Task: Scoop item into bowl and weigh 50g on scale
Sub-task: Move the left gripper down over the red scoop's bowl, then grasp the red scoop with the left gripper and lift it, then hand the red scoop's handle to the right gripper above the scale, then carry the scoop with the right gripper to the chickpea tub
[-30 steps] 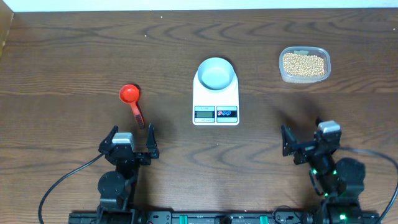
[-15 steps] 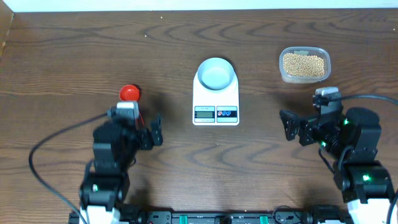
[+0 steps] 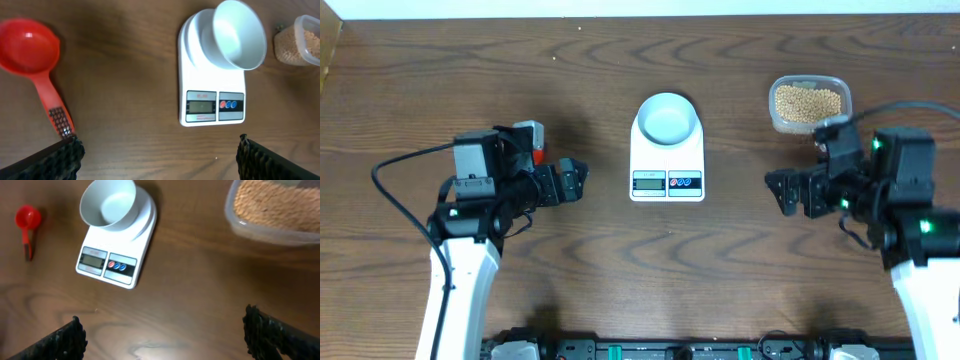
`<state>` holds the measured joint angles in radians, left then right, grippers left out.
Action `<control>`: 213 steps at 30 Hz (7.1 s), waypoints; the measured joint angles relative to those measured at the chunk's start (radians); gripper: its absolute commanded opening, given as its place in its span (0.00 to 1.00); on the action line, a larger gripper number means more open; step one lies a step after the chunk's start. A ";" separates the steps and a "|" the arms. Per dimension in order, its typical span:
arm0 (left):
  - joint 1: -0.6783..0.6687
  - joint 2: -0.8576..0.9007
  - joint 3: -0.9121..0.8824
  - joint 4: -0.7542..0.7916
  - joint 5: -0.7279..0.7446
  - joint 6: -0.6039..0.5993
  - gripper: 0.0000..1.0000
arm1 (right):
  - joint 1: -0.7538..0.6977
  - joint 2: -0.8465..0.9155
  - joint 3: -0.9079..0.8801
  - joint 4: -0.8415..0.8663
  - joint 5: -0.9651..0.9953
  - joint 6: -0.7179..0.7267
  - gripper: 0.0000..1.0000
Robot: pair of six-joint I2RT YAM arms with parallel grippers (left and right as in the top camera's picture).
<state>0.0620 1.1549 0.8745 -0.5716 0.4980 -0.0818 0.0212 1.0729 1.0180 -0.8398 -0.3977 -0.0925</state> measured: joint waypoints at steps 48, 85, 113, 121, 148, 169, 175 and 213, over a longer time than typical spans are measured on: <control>0.257 0.511 0.003 0.465 -0.170 0.100 0.56 | 0.000 0.188 0.033 0.037 -0.171 0.005 0.83; 0.215 0.701 0.010 0.696 -0.212 0.055 0.07 | 0.000 0.232 0.033 0.041 -0.171 0.005 0.84; 0.069 0.036 0.011 0.204 -0.099 -0.813 0.06 | 0.342 0.237 0.034 0.554 -0.225 0.481 0.72; -0.063 0.037 0.011 0.178 -0.093 -0.993 0.07 | 0.466 0.237 0.034 0.595 -0.153 0.541 0.71; -0.285 0.075 0.011 0.201 -0.093 -1.146 0.07 | 0.564 0.288 0.034 0.591 -0.063 0.637 0.33; -0.286 0.079 0.011 0.201 -0.110 -1.149 0.07 | 0.566 0.324 0.034 0.625 -0.075 0.674 0.01; -0.287 0.080 0.011 0.202 -0.108 -1.151 0.26 | 0.566 0.324 0.034 0.621 -0.071 0.674 0.01; -0.649 0.098 0.011 0.134 -0.245 -0.481 0.63 | 0.021 0.000 0.034 0.166 -0.096 0.390 0.01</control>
<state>-0.5873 1.2530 0.8856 -0.4377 0.2535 -0.5629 0.0425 1.0725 1.0519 -0.6743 -0.4934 0.2977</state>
